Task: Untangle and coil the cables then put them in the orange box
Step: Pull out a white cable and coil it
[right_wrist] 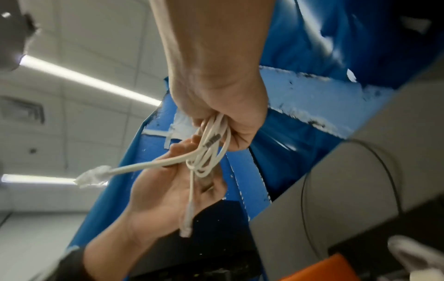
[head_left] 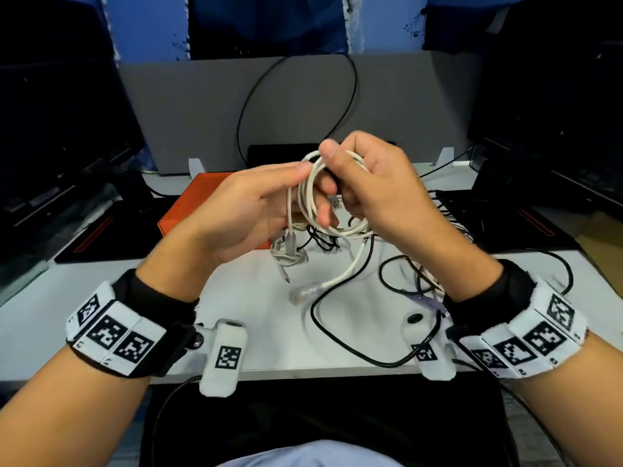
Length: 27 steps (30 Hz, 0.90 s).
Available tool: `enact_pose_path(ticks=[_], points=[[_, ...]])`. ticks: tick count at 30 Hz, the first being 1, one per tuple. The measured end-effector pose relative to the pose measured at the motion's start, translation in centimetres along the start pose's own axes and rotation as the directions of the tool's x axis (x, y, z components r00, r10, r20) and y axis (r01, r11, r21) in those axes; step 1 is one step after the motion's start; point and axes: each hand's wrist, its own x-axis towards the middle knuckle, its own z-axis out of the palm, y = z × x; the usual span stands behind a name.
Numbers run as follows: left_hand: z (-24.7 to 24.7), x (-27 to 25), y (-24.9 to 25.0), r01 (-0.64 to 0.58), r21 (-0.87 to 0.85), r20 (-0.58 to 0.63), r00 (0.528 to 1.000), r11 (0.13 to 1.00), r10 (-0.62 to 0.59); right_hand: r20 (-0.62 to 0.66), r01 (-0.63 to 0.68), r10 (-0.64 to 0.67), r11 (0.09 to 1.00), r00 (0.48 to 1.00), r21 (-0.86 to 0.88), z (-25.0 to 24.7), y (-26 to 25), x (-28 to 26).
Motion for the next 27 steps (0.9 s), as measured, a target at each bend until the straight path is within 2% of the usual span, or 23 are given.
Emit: enact_pose_path(ticks=[2, 6, 10, 16, 22, 24, 27], points=[[0.2, 0.0, 0.1, 0.007, 0.025, 0.017, 1.0, 1.0, -0.007, 0.047, 0.073, -0.067, 0.99, 0.997, -0.12, -0.1, -0.3, -0.2], [0.6, 0.1, 0.1, 0.013, 0.039, 0.038, 0.999, 0.999, -0.015, 0.147, 0.095, -0.078, 0.989, 0.986, -0.115, -0.6, -1.0, -0.3], [1.0, 0.2, -0.2, -0.019, -0.054, 0.056, 0.998, 0.998, 0.022, 0.182, 0.04, -0.043, 0.999, 0.982, 0.022, -1.1, -1.4, -0.3], [2.4, 0.9, -1.4, -0.053, -0.299, 0.048, 0.996, 0.953, 0.07, 0.1, -0.032, 0.01, 0.975, 0.995, 0.22, -0.9, -1.7, -0.2], [2.5, 0.9, -1.1, -0.005, -0.396, 0.101, 0.994, 0.918, 0.049, 0.118, 0.022, -0.028, 0.999, 0.993, 0.049, -1.2, -2.4, -0.5], [2.6, 1.0, -1.1, -0.029, -0.41, 0.067, 0.996, 0.911, 0.062, 0.071, 0.018, -0.026, 0.994, 0.997, 0.104, -1.0, -2.1, -0.3], [2.8, 1.2, -1.0, -0.079, -0.418, -0.015, 0.997, 0.905, 0.08, 0.047, -0.078, 0.066, 0.932, 0.997, 0.353, -0.9, -1.3, 0.1]])
